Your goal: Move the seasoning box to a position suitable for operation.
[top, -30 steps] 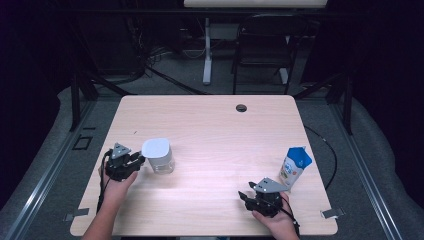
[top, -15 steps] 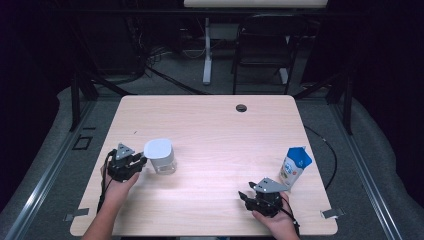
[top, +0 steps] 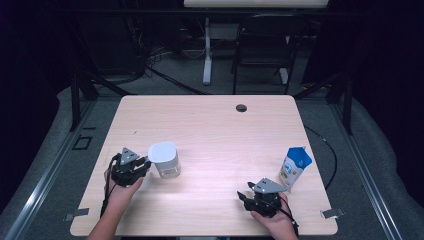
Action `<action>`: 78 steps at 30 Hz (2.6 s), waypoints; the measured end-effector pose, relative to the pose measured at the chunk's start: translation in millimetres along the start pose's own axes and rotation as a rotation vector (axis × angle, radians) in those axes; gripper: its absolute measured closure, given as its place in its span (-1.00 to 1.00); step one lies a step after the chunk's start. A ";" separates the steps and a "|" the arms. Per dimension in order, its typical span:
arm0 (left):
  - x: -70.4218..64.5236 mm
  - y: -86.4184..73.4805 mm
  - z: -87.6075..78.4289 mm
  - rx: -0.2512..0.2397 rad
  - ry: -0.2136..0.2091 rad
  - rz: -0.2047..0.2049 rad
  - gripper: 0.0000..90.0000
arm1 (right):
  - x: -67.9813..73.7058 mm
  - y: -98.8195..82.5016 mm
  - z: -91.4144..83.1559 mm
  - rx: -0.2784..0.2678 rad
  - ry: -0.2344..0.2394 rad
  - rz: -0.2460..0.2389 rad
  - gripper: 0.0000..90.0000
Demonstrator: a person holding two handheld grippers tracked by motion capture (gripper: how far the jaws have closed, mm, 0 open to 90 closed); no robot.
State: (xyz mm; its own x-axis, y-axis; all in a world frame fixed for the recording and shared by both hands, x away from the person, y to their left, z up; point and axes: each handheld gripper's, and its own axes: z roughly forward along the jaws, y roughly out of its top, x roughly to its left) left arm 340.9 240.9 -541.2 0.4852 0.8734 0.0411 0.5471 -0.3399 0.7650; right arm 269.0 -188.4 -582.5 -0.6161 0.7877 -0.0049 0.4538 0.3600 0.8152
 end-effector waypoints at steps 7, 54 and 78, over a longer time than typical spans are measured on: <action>-14.8 -0.1 -2.7 0.001 -0.015 -0.008 0.60 | 0.2 0.1 0.0 0.004 0.000 -0.002 0.04; -87.1 -4.3 -10.0 -0.011 -0.102 0.092 0.61 | 4.2 2.0 -1.2 -0.003 -0.006 -0.019 0.06; -87.2 -6.3 -15.7 -0.028 -0.158 0.061 0.47 | 4.5 4.7 -7.0 -0.025 -0.012 -0.017 0.07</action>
State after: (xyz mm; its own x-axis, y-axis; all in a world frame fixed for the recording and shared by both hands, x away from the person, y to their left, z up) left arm 284.4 172.4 -539.5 0.6191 0.7852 -0.0117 0.4953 -0.3788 0.7818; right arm 263.8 -186.6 -574.6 -0.6161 0.7873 -0.0258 0.4265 0.3610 0.8293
